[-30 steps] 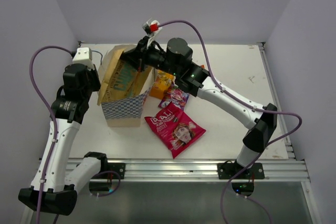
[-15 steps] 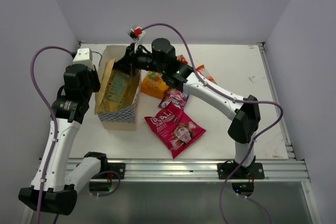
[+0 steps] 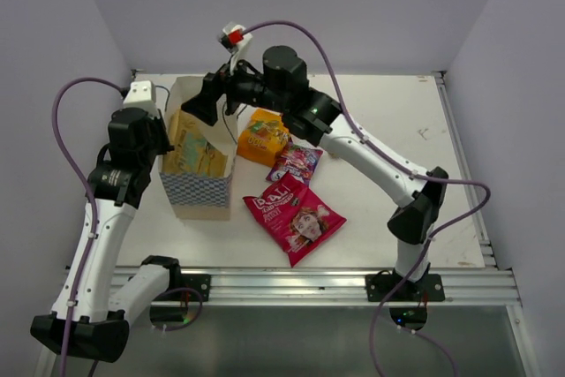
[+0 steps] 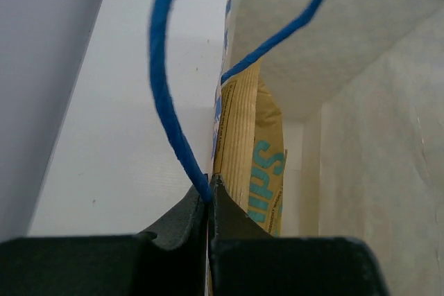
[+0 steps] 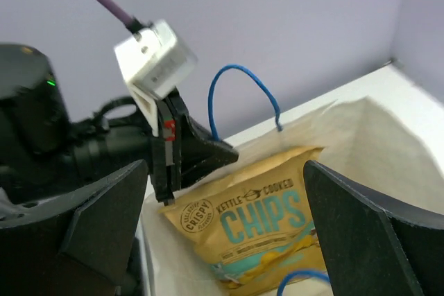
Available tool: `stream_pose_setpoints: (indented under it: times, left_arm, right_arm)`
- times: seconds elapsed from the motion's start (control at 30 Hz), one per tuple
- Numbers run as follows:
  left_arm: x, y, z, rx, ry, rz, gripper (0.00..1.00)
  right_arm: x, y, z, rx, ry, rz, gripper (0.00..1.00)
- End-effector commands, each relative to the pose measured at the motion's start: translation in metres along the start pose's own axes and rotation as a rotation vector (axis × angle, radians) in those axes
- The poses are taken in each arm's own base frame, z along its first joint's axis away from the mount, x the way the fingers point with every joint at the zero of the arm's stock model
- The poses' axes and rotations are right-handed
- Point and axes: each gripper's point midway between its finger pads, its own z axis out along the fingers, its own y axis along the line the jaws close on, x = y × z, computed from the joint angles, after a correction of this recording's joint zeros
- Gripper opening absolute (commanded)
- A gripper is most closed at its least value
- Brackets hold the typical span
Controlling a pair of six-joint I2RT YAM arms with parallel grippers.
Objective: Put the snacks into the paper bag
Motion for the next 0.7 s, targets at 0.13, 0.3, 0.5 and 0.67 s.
stream_pose_setpoints:
  times: [0.13, 0.3, 0.5, 0.67]
  left_arm:
    - [-0.005, 0.003, 0.001, -0.031, -0.07, 0.001, 0.0]
    - [-0.007, 0.006, -0.002, -0.043, -0.116, -0.003, 0.0]
    - [-0.013, 0.013, -0.011, -0.073, -0.163, -0.011, 0.0]
    - [-0.015, 0.023, -0.018, -0.122, -0.201, -0.021, 0.0]
  right_arm:
    - [-0.101, -0.006, -0.138, 0.389, -0.108, -0.227, 0.99]
    - [-0.002, -0.055, -0.188, 0.619, 0.125, -0.223, 0.99]
    - [0.149, -0.108, -0.241, 0.731, 0.366, -0.027, 0.99]
    - [0.187, -0.123, -0.262, 0.762, 0.426, 0.039, 0.99]
